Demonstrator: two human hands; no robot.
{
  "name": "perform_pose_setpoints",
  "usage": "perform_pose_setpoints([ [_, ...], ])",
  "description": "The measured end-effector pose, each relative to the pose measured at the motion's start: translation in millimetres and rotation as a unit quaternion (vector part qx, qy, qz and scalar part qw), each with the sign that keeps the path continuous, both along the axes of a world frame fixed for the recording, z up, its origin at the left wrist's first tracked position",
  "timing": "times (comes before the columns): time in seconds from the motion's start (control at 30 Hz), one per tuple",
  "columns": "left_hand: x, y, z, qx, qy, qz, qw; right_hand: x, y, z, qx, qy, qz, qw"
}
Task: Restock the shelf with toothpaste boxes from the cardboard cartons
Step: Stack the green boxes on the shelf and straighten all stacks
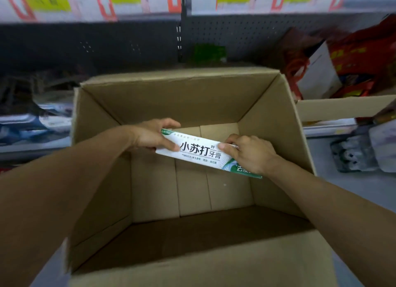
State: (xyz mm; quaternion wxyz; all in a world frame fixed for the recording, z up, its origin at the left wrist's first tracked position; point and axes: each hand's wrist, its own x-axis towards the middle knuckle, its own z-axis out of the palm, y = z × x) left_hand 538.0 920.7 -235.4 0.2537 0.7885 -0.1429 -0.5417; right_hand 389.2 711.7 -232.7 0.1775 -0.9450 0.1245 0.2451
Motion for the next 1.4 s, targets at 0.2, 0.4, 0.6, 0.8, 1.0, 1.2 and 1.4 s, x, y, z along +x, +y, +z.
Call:
perform_pose_setpoints([
  [0.2, -17, 11, 107, 0.003, -0.122, -0.050, 0.991, -15, -5, 102, -0.022, -0.065, -0.014, 0.998],
  [0.4, -34, 20, 206, -0.003, -0.248, -0.099, 0.964, -35, -14, 214, -0.058, -0.134, -0.047, 0.988],
  [0.6, -57, 26, 293, 0.007, -0.303, -0.151, 0.941, -55, -19, 321, -0.112, -0.178, -0.064, 0.976],
  [0.8, -67, 20, 376, 0.007, -0.391, -0.203, 0.898, -79, -30, 411, -0.139, -0.252, -0.094, 0.953],
  [1.0, -64, 11, 452, 0.001, -0.473, -0.221, 0.853, -91, -53, 484, -0.174, -0.304, -0.111, 0.930],
  [1.2, -61, -10, 513, -0.038, -0.513, -0.189, 0.837, -87, -90, 539, -0.192, -0.359, -0.119, 0.906],
  [1.4, -55, -50, 550, -0.044, -0.560, -0.181, 0.807, -61, -141, 574, -0.228, -0.384, -0.114, 0.887],
])
